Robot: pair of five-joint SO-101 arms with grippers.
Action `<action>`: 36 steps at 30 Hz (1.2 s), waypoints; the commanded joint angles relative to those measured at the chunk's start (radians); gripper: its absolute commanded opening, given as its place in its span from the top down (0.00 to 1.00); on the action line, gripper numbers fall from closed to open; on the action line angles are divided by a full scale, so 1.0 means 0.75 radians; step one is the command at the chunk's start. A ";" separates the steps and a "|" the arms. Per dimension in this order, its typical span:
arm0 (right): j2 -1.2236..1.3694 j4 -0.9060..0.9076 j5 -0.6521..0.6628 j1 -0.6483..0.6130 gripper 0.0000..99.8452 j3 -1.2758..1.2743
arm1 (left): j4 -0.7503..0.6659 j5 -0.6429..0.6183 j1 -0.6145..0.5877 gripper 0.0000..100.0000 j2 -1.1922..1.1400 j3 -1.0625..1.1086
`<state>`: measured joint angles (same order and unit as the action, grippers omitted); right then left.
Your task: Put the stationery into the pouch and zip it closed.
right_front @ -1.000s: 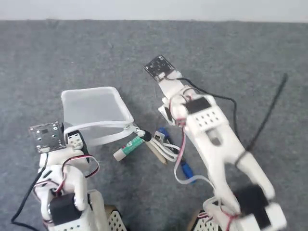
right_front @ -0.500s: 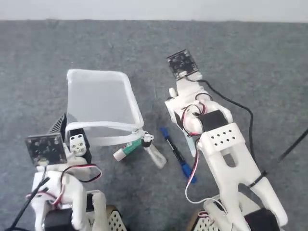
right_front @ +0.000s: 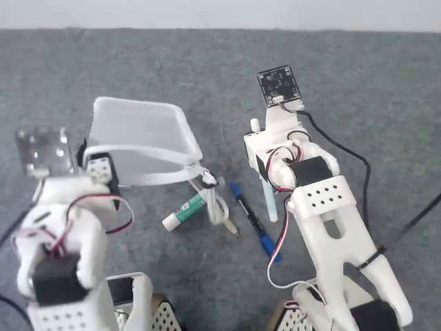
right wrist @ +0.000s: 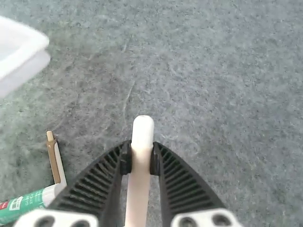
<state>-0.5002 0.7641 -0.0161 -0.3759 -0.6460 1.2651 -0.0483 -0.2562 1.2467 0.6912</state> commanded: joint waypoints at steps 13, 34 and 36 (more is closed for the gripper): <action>-0.611 -0.071 -0.016 0.013 0.99 -0.233 | 0.147 -0.131 0.115 0.99 -0.653 -0.390; -1.376 -0.406 -0.006 -0.079 0.99 -0.620 | 0.023 -0.239 0.027 0.99 -0.757 -0.306; -1.417 -0.412 -0.006 -0.089 0.99 -0.618 | 0.023 -0.243 0.029 0.99 -0.759 -0.306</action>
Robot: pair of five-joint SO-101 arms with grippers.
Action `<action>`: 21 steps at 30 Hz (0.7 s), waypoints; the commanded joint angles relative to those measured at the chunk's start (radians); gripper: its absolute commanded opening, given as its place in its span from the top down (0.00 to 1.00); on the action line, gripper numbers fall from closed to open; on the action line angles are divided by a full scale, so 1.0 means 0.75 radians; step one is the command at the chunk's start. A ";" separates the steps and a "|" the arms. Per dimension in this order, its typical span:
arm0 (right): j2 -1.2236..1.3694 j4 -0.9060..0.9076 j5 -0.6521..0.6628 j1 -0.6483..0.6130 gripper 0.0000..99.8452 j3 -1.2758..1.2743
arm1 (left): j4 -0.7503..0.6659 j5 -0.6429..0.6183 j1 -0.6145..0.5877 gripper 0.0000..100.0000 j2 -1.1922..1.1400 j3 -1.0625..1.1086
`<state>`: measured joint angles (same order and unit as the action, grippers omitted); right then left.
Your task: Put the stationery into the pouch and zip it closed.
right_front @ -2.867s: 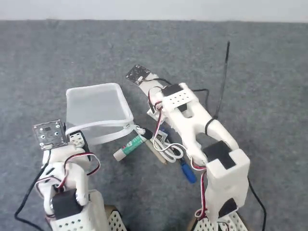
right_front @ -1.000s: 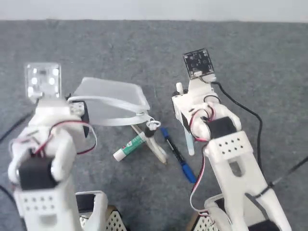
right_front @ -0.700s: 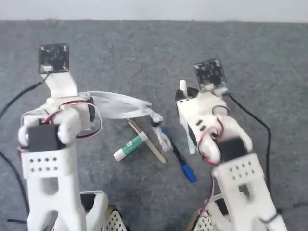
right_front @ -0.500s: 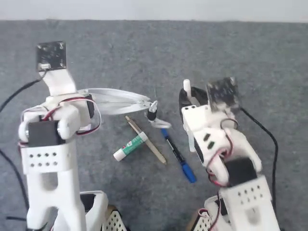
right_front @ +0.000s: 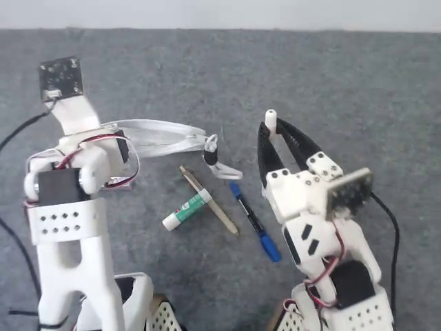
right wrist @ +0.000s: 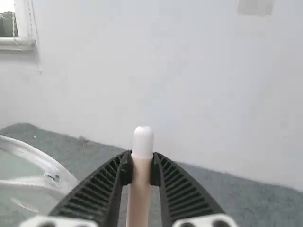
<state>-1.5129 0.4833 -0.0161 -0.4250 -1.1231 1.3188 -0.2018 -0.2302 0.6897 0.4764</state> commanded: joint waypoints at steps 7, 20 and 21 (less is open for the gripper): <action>-0.097 -0.324 0.196 -0.267 0.99 0.018 | -0.074 -0.039 -0.006 0.99 -0.014 -0.032; -0.042 -0.596 0.333 -0.492 0.99 0.137 | -0.076 -0.039 -0.006 0.99 -0.020 -0.028; -0.013 -0.598 0.333 -0.494 0.99 0.160 | -0.076 -0.039 -0.006 0.99 -0.018 -0.028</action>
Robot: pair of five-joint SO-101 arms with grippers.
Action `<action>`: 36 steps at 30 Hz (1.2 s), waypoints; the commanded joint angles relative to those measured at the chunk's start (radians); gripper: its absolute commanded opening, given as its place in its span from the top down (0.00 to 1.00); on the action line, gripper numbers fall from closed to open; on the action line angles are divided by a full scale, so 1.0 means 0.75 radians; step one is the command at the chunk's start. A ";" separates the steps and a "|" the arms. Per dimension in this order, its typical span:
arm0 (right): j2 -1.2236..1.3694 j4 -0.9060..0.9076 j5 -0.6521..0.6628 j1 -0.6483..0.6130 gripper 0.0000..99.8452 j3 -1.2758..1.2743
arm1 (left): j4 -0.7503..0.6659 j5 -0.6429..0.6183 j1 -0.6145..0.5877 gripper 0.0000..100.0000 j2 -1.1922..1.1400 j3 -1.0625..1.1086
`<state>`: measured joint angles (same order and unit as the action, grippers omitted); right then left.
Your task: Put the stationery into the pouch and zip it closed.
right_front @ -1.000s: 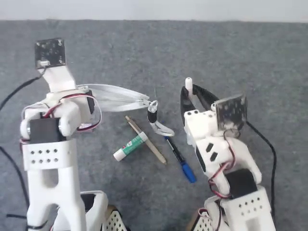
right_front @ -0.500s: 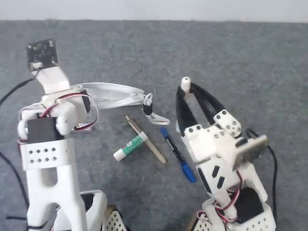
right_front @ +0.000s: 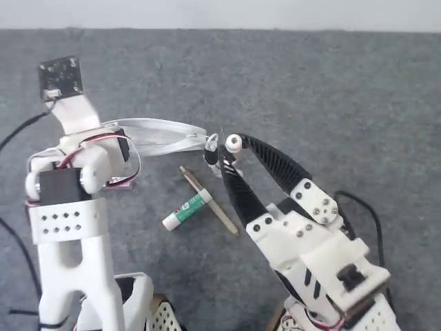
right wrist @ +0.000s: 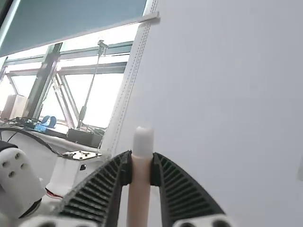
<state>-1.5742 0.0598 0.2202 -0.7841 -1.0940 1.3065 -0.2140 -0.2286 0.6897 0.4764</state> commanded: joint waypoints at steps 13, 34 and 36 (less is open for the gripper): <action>0.492 -0.034 0.029 -0.126 0.99 0.446 | -0.094 -0.025 -0.008 0.99 -0.023 -0.026; 1.161 -0.478 0.233 -0.202 0.99 0.585 | -0.090 -0.023 -0.012 0.99 -0.023 -0.021; 1.181 -0.517 0.260 -0.199 0.99 0.585 | -0.090 -0.023 -0.012 0.99 -0.023 -0.021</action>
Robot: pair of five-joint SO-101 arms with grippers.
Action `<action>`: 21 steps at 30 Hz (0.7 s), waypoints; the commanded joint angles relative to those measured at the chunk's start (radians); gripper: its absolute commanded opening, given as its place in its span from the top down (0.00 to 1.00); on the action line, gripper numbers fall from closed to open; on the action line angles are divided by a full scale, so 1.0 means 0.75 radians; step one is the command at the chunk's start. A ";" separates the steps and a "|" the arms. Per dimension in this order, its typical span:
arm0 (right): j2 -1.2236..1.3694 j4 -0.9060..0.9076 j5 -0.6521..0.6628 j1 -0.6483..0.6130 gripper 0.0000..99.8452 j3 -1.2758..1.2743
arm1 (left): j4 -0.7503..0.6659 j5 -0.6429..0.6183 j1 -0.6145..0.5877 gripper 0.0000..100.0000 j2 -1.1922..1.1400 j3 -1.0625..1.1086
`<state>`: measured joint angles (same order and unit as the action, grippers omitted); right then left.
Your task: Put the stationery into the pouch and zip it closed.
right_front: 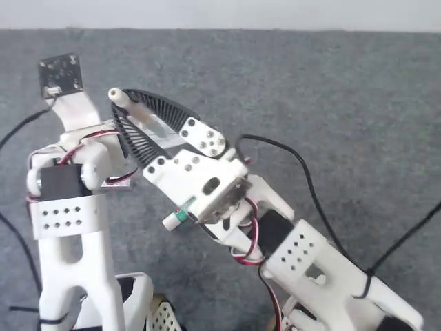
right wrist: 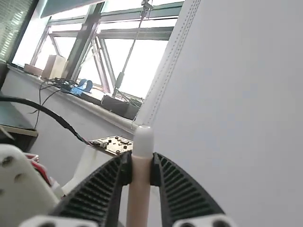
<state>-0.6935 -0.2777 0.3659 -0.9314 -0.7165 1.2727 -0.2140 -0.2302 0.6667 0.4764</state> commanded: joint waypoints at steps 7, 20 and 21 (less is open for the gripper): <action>0.071 -0.107 0.059 0.097 0.99 0.033 | -0.043 -0.023 -0.012 0.99 0.008 -0.021; 0.066 -0.107 0.065 0.109 0.99 -0.219 | -0.041 -0.023 -0.012 0.99 0.008 -0.019; 0.066 -0.107 0.065 0.109 0.99 -0.233 | -0.041 -0.023 -0.012 0.99 0.008 -0.019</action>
<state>-0.6291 -0.3422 0.3982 -0.8684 -0.8884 1.2727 -0.2140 -0.2302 0.6667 0.4764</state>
